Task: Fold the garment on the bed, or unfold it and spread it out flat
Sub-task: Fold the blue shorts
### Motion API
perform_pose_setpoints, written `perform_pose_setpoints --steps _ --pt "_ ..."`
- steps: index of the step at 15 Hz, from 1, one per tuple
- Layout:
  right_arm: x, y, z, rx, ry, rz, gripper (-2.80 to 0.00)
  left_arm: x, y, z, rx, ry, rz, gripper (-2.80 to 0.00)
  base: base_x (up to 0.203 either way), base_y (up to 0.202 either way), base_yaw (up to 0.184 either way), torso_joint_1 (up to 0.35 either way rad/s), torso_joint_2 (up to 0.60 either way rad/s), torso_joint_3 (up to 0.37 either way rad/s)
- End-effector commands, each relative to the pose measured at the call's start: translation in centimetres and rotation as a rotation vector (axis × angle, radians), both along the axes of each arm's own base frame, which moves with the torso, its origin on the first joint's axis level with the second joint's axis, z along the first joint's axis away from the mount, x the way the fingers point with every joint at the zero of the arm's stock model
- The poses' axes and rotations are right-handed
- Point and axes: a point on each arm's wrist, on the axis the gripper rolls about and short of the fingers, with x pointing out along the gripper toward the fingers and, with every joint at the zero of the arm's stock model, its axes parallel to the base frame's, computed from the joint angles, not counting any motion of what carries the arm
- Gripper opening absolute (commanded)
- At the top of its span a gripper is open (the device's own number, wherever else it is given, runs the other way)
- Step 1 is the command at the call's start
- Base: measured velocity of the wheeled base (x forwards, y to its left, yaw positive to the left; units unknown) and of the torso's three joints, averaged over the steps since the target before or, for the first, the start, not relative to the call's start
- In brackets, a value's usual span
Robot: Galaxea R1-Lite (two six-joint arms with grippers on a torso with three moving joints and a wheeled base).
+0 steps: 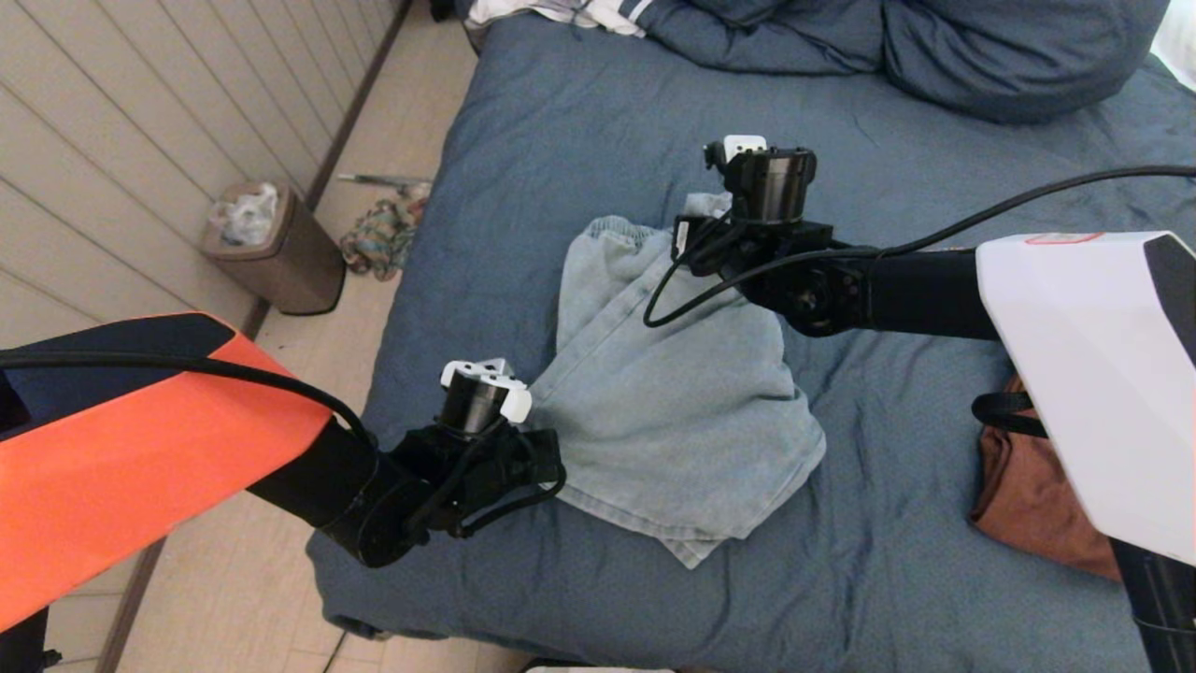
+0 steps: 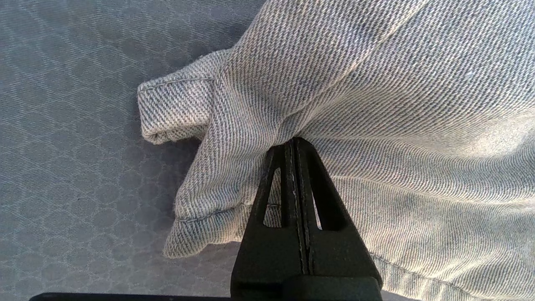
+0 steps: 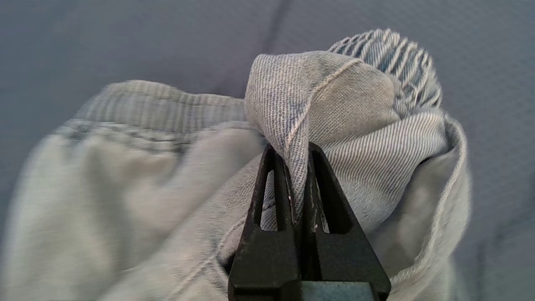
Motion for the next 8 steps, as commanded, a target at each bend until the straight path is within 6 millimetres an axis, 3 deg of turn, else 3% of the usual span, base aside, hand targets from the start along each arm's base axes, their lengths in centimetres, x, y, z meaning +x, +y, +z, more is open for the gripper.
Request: perform_pose_setpoints --steps 1,4,8 --pt "-1.1 1.4 0.6 0.016 -0.016 0.022 -2.8 0.2 -0.1 0.1 -0.006 -0.007 0.003 -2.8 0.0 0.0 0.0 0.0 0.0 0.0" --pt "-3.6 4.1 1.8 0.061 -0.054 0.028 -2.8 0.1 -0.1 0.0 -0.005 -0.003 0.002 -2.8 0.0 0.0 0.0 0.0 0.0 0.0" --pt "-5.5 5.6 2.3 0.067 -0.094 0.078 -2.8 0.3 -0.3 0.0 -0.006 -0.009 0.0 -2.8 0.0 0.0 0.0 0.0 0.0 0.0"
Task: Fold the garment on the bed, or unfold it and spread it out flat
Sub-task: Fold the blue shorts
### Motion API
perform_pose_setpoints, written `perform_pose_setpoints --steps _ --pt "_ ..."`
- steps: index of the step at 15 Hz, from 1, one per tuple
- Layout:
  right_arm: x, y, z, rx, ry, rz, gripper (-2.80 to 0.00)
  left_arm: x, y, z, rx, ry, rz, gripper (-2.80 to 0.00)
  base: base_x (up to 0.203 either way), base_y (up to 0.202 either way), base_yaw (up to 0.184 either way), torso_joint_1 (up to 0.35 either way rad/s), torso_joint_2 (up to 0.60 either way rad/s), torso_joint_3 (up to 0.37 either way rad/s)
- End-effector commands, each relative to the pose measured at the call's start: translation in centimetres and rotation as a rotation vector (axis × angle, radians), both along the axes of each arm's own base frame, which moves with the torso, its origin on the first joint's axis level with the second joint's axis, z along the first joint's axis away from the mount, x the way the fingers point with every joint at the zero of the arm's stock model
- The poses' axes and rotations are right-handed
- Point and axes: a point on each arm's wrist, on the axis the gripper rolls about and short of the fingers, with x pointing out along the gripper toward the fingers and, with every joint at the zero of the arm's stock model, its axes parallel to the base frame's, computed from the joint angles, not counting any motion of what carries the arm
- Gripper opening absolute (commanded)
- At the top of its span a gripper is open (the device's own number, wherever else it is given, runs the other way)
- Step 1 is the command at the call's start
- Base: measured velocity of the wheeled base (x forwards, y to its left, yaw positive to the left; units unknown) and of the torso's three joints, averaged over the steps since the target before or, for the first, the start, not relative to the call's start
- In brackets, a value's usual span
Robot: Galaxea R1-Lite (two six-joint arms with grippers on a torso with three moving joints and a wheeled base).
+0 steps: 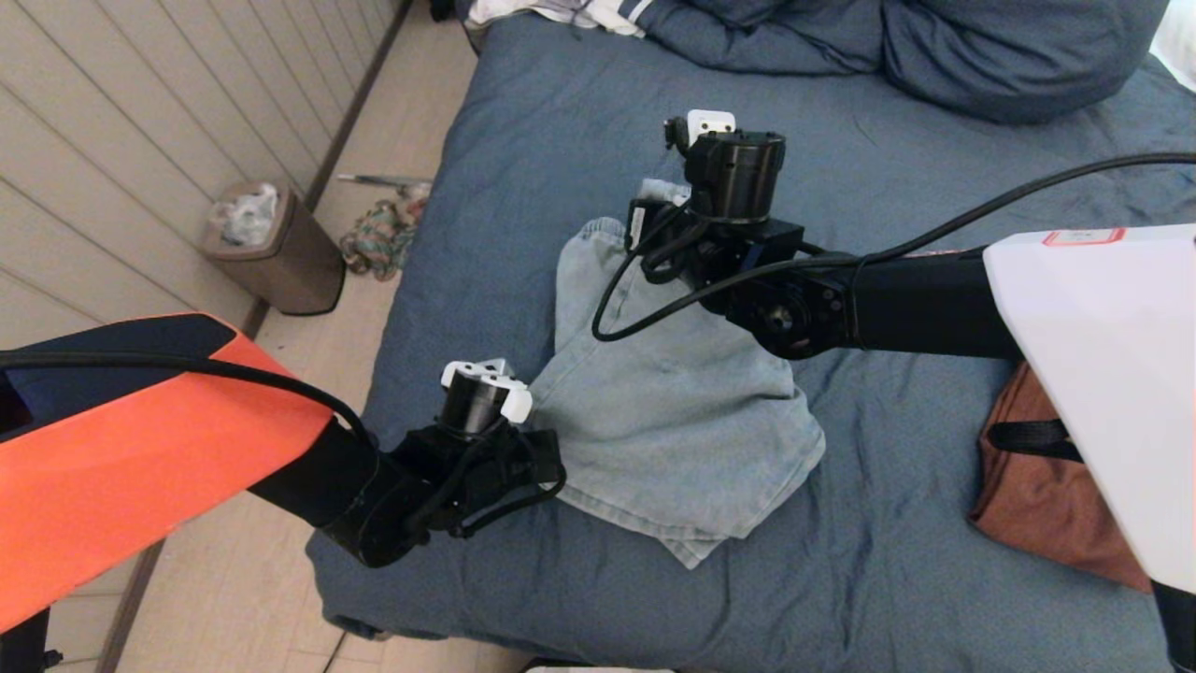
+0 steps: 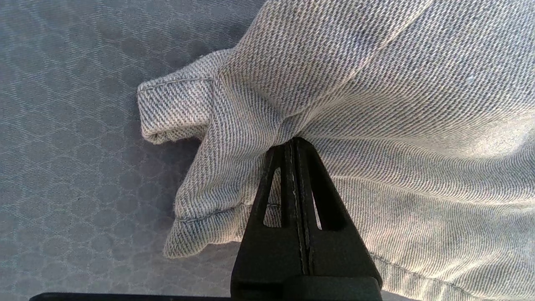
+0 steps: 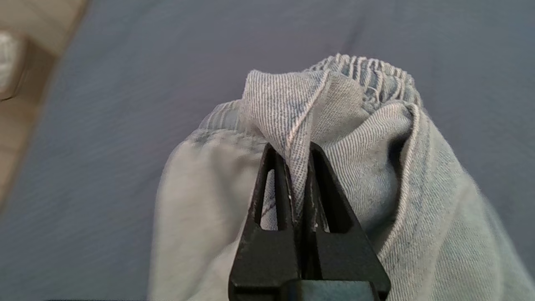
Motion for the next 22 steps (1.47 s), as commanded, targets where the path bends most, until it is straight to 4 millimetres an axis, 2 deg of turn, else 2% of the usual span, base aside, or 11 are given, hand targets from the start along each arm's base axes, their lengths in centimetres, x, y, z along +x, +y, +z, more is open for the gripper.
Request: perform_pose_setpoints --steps 1,5,7,11,12,15,17,20,21,22 --pt "-0.9 1.5 0.3 -0.001 -0.014 0.038 -2.8 0.1 -0.1 0.0 -0.004 -0.004 0.001 -2.8 0.0 0.0 0.0 0.0 0.0 0.0" --pt "-2.0 4.0 0.8 -0.034 -0.06 0.091 -2.8 0.0 0.0 0.3 -0.01 -0.008 0.002 -2.8 0.0 0.0 0.0 0.0 0.0 0.0" --pt "-2.2 4.6 0.7 -0.073 -0.067 0.11 -2.8 -0.2 0.1 0.9 -0.017 -0.017 0.002 -2.8 0.0 0.0 0.0 0.0 0.0 0.0" --pt "-0.6 4.2 -1.0 -0.106 -0.041 0.111 -2.8 -1.7 1.2 3.4 -0.048 -0.057 0.003 -2.8 0.0 0.0 0.0 0.0 0.0 0.0" --pt "0.1 4.2 -2.0 -0.123 -0.027 0.113 -2.8 -2.4 1.5 4.0 -0.053 -0.063 -0.002 -2.8 0.0 0.0 0.0 0.0 0.0 0.0" --pt "2.8 3.2 -5.4 -0.169 0.027 0.077 -2.8 -6.3 0.8 2.2 -0.006 0.01 -0.092 -2.8 0.0 0.0 0.0 0.0 0.0 0.0" --pt "3.2 2.9 -5.6 -0.172 0.032 0.068 -2.8 -6.8 0.6 2.4 -0.038 -0.045 -0.113 -2.8 0.0 0.0 0.0 0.0 0.0 0.0" --pt "2.5 3.1 -4.7 -0.163 0.018 0.064 -2.8 -6.8 0.6 2.1 -0.035 -0.041 -0.114 -2.8 0.0 0.0 0.0 0.0 0.0 0.0" --pt "2.4 3.1 -4.5 -0.165 0.016 0.055 -2.64 -6.8 0.6 2.0 -0.035 -0.04 -0.114 -2.8 0.0 0.0 0.0 0.0 0.0 0.0" --pt "2.4 3.0 -4.3 -0.17 0.011 0.042 0.0 -6.7 0.5 1.9 -0.033 -0.038 -0.114 -2.8 0.0 0.0 0.0 0.0 0.0 0.0"
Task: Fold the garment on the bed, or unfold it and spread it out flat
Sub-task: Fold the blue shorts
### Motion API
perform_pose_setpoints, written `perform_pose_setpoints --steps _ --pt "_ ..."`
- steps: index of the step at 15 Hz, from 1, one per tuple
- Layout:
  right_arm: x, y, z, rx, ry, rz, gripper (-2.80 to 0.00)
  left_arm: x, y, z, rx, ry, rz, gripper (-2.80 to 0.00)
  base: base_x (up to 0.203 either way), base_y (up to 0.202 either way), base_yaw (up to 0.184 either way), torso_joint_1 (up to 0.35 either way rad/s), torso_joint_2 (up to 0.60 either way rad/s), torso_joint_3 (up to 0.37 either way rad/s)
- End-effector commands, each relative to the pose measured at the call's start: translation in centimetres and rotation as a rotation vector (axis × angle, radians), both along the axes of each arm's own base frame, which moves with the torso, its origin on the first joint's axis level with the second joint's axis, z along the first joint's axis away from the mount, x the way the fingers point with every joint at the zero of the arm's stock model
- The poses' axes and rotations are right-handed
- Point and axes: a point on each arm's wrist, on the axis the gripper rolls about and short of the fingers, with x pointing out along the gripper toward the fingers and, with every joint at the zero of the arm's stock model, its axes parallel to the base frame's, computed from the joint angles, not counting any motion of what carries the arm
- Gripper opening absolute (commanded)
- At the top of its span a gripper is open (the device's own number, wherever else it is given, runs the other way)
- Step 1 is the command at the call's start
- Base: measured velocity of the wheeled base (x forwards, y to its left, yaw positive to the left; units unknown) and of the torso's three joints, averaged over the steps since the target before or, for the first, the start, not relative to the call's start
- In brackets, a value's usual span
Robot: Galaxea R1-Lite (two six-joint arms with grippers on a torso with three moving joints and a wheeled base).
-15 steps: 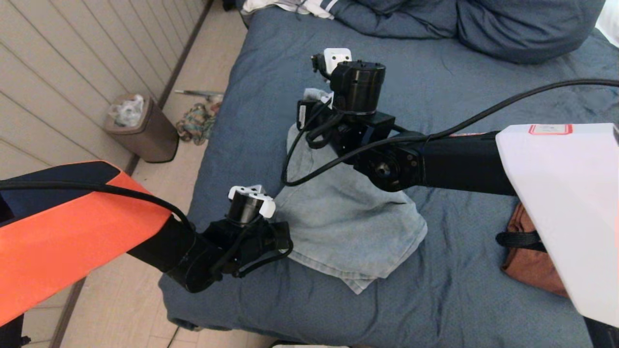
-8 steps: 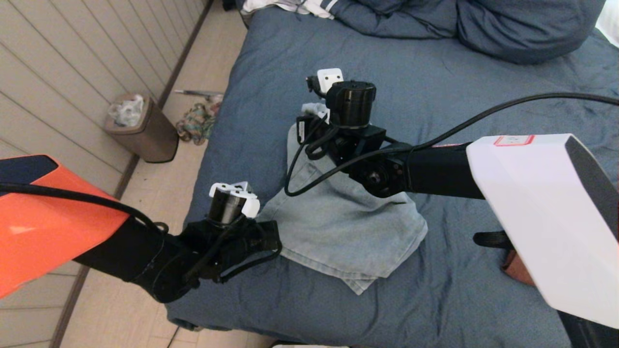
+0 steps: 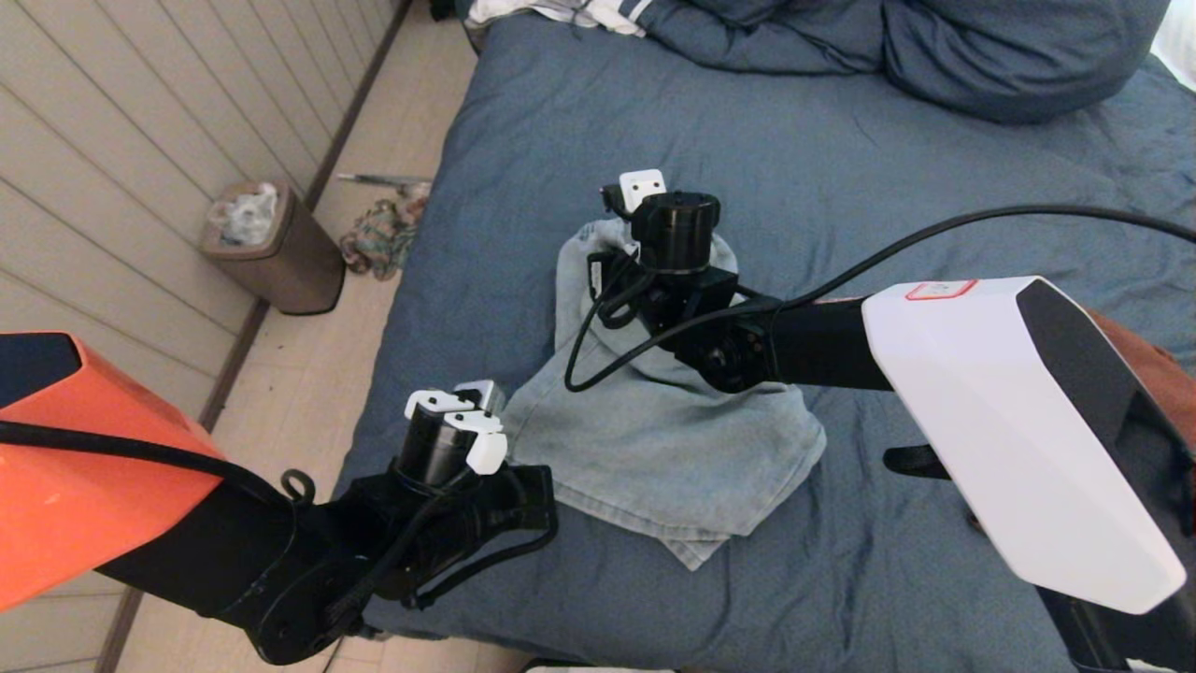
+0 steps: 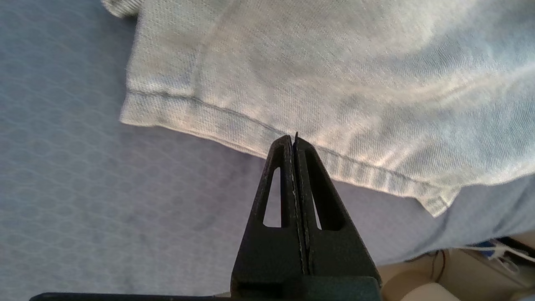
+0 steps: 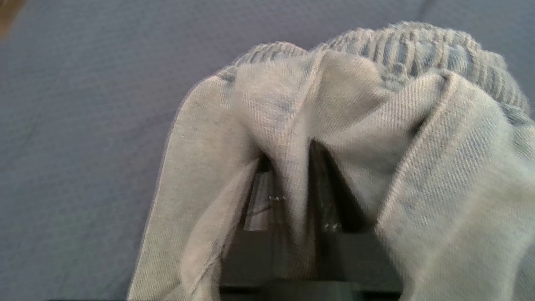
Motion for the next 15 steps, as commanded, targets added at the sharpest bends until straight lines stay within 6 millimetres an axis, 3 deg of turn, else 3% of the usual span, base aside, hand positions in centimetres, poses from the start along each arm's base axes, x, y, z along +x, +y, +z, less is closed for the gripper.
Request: perform_pose_setpoints --steps 1,8,10,11,12,15 --pt "-0.3 -0.1 0.6 0.001 -0.013 -0.01 0.0 0.1 0.0 -0.1 -0.003 -0.001 0.003 -2.8 0.0 0.0 0.0 0.0 0.0 0.0" --pt "-4.0 -3.2 7.5 0.1 -0.02 0.007 0.0 -0.2 0.2 0.9 -0.023 -0.02 0.002 -2.8 0.0 0.0 0.0 0.0 0.0 0.0" --pt "-5.0 -4.0 8.3 0.158 0.067 0.034 0.0 -0.4 0.4 1.7 -0.038 -0.036 0.004 -2.8 0.0 0.0 0.0 0.0 0.0 0.0" --pt "-5.5 -4.5 8.4 0.181 0.129 0.042 -0.17 -0.4 0.8 2.3 -0.048 -0.047 0.012 -2.8 0.0 0.0 0.0 0.0 0.0 0.0" --pt "-6.2 -5.1 8.5 0.201 0.209 0.048 -2.8 -0.2 1.2 3.0 -0.063 -0.063 0.027 -2.8 0.0 0.0 0.0 0.0 0.0 0.0" --pt "-8.8 -7.8 8.6 0.273 0.534 0.134 -2.8 -0.1 2.1 4.4 -0.076 -0.077 0.052 -2.8 0.0 0.0 0.0 0.0 0.0 0.0"
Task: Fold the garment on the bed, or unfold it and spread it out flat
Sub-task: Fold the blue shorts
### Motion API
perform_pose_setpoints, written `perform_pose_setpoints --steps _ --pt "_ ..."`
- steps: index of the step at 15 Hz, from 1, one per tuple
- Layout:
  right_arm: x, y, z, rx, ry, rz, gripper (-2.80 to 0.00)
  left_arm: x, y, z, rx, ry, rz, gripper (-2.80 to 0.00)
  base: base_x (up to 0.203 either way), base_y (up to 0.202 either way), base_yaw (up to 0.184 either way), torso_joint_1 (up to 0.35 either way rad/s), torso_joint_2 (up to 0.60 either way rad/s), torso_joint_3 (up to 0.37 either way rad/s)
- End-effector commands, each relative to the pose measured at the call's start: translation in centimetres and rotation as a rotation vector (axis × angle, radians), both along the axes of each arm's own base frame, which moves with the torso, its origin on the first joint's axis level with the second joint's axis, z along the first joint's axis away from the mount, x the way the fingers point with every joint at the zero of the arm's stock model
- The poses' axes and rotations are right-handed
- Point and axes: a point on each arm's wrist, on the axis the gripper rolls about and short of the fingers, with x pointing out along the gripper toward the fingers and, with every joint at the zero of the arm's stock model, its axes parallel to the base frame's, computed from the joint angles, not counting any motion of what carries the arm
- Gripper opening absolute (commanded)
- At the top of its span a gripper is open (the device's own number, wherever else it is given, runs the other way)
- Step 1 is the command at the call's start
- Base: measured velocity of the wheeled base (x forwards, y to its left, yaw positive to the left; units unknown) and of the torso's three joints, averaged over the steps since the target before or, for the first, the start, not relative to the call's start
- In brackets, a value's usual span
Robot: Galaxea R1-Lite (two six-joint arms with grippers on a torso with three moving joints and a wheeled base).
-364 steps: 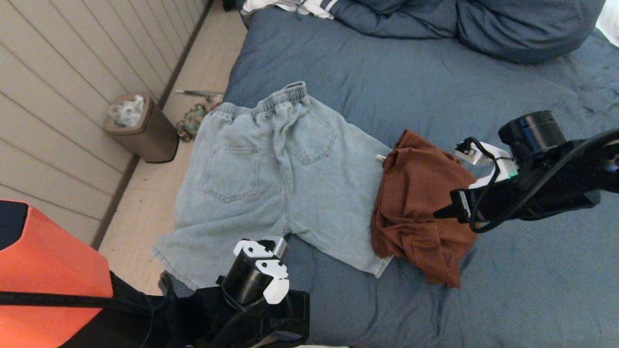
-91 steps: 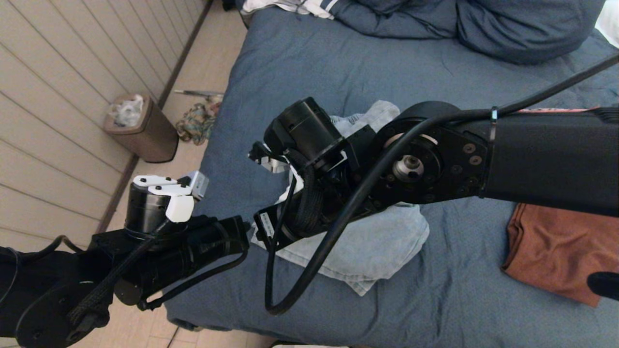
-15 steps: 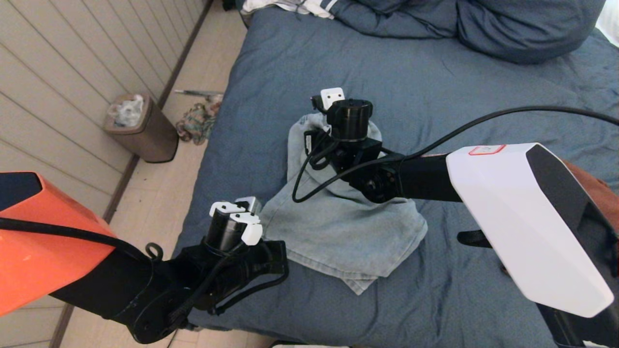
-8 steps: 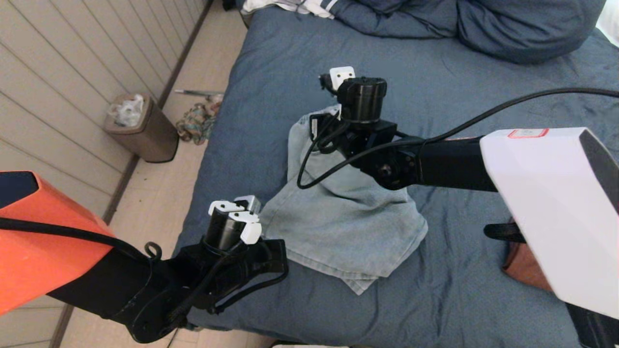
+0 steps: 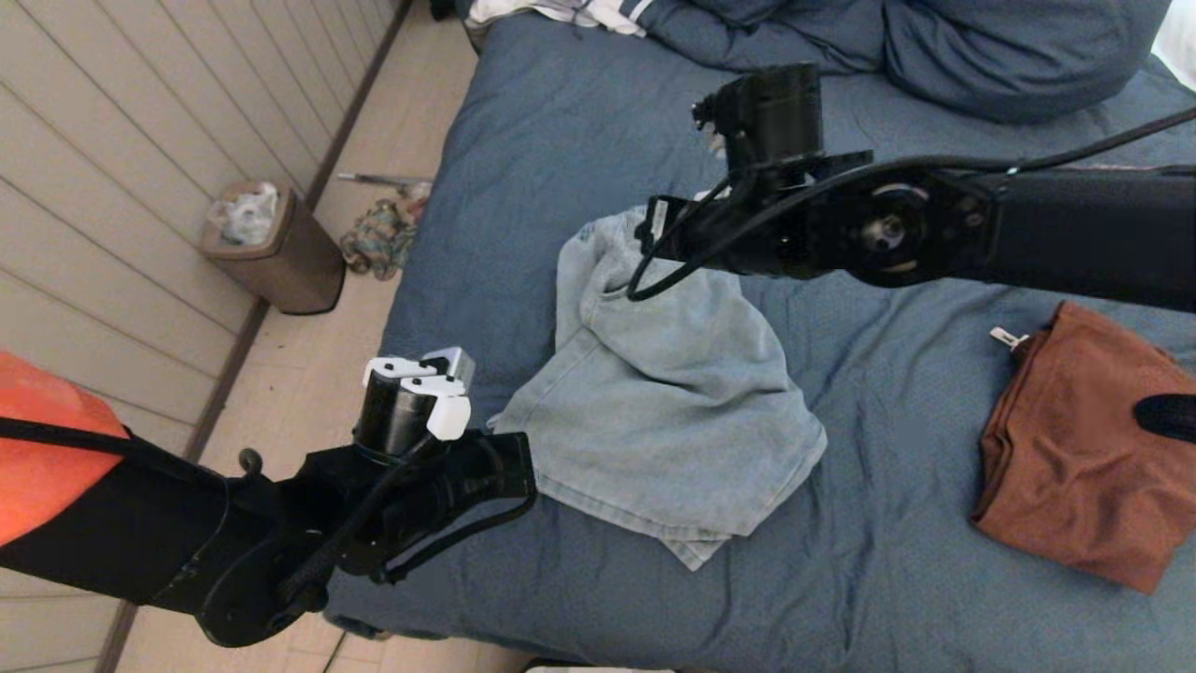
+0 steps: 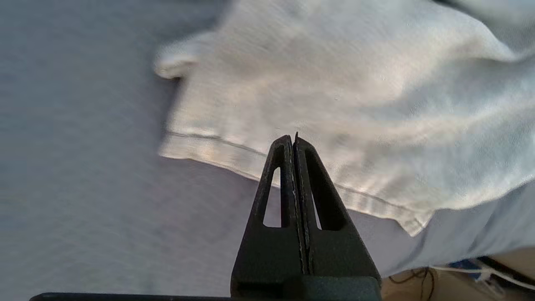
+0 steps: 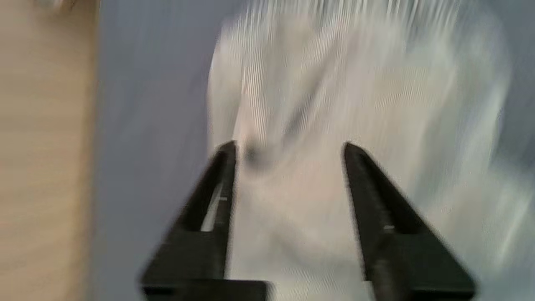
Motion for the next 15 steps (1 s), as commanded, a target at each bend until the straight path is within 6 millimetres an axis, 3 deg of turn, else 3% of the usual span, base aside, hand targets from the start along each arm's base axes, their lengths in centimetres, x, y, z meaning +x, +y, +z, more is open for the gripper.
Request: perform_pose_setpoints --steps 1,4,8,9,10,11,15 --pt "-3.0 -3.1 0.9 0.06 0.259 0.051 -2.8 -0.5 0.7 1.9 -0.032 -0.032 0.009 -2.8 0.0 0.0 0.0 0.0 0.0 0.0" --pt "-4.5 -4.6 -1.5 0.014 0.48 0.026 -2.8 -1.1 1.1 2.8 -0.046 -0.024 -0.016 -2.8 0.0 0.0 0.0 0.0 0.0 0.0" --pt "-6.9 -5.9 -6.6 -0.091 0.666 0.0 -2.75 -0.5 0.6 1.2 -0.017 0.019 -0.024 -2.8 0.0 0.0 0.0 0.0 0.0 0.0" --pt "-7.8 -6.3 -7.9 -0.111 0.696 -0.002 0.0 -0.2 0.3 0.5 -0.005 0.034 -0.024 -2.8 0.0 0.0 0.0 0.0 0.0 0.0" --pt "-8.6 -6.6 -9.2 -0.121 0.708 0.001 0.0 0.2 0.0 0.0 0.003 0.042 -0.023 -2.8 0.0 0.0 0.0 0.0 0.0 0.0" --pt "-9.4 -6.7 -10.4 -0.124 0.704 0.013 0.0 0.6 -0.3 0.0 0.001 0.037 -0.023 0.0 0.0 0.0 0.0 0.0 0.0 0.0" --pt "-11.7 -6.6 -13.7 -0.154 0.681 0.077 0.0 2.7 -2.0 -1.5 0.017 0.055 -0.035 0.0 0.0 0.0 0.0 0.0 0.0 0.0"
